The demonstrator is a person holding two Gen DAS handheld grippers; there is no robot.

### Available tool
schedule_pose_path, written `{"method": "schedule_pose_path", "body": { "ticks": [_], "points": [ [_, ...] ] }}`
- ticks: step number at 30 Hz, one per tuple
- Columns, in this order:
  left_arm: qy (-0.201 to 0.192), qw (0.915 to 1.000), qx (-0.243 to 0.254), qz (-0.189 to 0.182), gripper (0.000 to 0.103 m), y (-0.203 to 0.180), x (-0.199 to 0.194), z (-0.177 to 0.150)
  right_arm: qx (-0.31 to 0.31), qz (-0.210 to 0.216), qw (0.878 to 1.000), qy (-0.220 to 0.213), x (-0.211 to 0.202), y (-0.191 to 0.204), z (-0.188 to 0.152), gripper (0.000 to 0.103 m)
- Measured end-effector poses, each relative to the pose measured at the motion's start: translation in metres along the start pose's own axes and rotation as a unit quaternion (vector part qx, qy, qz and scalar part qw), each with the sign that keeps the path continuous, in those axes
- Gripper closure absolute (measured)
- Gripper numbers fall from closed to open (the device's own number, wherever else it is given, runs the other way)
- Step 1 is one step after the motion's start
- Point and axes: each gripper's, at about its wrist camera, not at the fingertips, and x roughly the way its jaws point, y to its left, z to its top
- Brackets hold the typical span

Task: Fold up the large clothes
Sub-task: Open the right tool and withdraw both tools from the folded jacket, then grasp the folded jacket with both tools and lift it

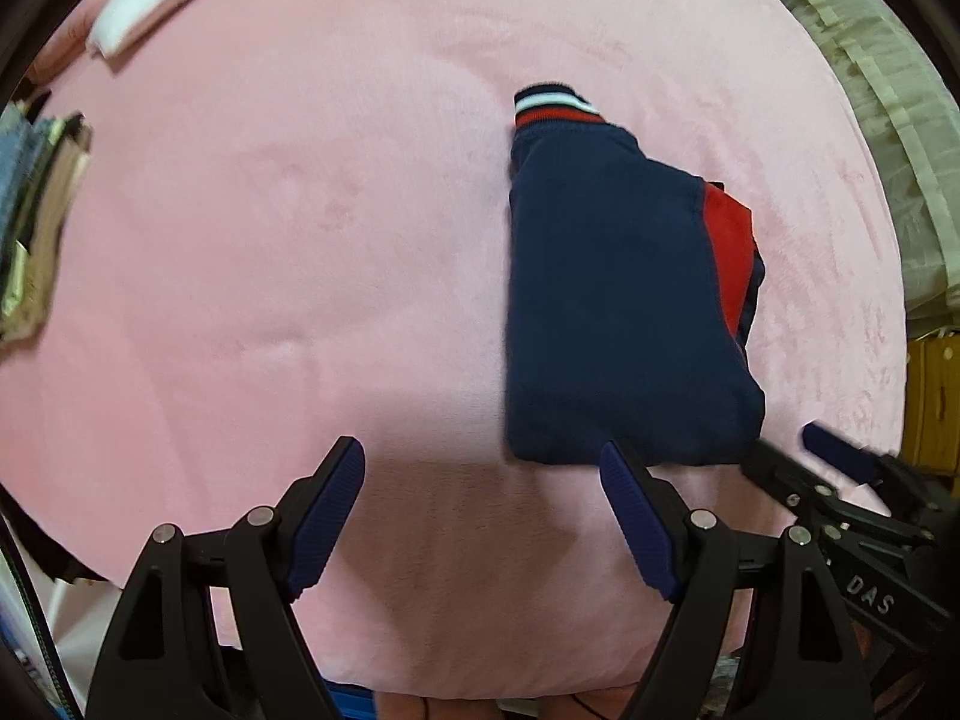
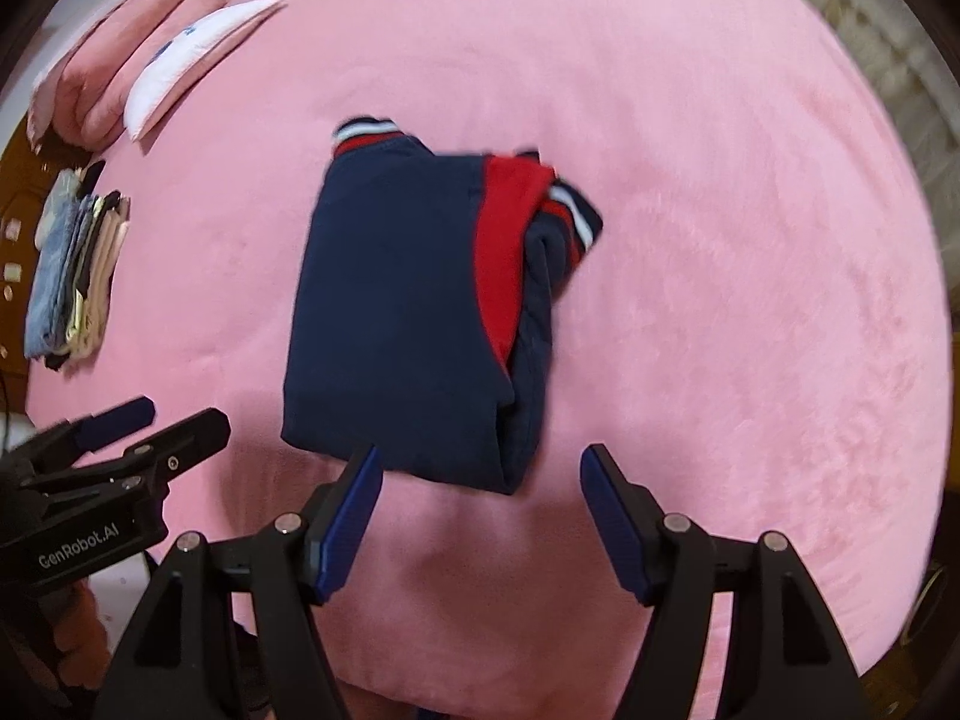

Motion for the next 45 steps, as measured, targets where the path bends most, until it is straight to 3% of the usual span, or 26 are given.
{"method": "schedule_pose_path", "body": {
  "ticks": [4,7,9,13,18,22,24,26,28,31,39,45],
  "points": [
    [-0.003,0.9983,-0.023,-0.054,0.024,0.01,0.02,0.011,0.07,0.049,0.995,0.044,0.029,-0.031,0.008,0.034],
    [-0.001,0.9956,-0.026,-0.09,0.024,0.015,0.037,0.025,0.116,0.112,0.985,0.064,0.054,-0.053,0.017,0.034],
    [0.002,0.9933,-0.035,-0.11,0.024,0.018,0.049,0.037,0.149,0.169,0.972,0.063,0.07,-0.066,0.024,0.034],
    [0.008,0.986,-0.057,-0.157,0.024,0.019,0.068,0.053,0.19,0.235,0.952,0.051,0.091,-0.08,0.033,0.034],
    [0.021,0.981,-0.065,-0.182,0.024,0.011,0.091,0.058,0.19,0.287,0.938,0.044,0.105,-0.083,0.045,0.034],
    [0.017,0.9787,-0.066,-0.193,0.025,0.003,0.101,0.054,0.19,0.312,0.93,0.039,0.111,-0.082,0.054,0.034],
    [0.014,0.9751,-0.073,-0.209,0.033,-0.002,0.107,0.051,0.187,0.322,0.927,0.036,0.115,-0.081,0.056,0.042],
    [0.012,0.9767,-0.065,-0.204,0.045,-0.006,0.107,0.051,0.186,0.321,0.928,0.039,0.118,-0.081,0.057,0.056],
    [0.006,0.9765,-0.056,-0.208,0.055,-0.008,0.103,0.051,0.174,0.322,0.93,0.036,0.115,-0.081,0.057,0.063],
    [0.004,0.9758,-0.05,-0.213,0.061,-0.009,0.096,0.05,0.15,0.317,0.936,0.019,0.104,-0.077,0.054,0.068],
    [-0.002,0.9739,-0.044,-0.223,0.063,-0.007,0.068,0.04,0.144,0.319,0.937,-0.01,0.078,-0.07,0.042,0.07],
    [-0.017,0.9679,-0.07,-0.241,0.063,0.033,0.038,0.023,0.129,0.327,0.936,-0.014,0.058,-0.045,0.028,0.071]
  ]
}}
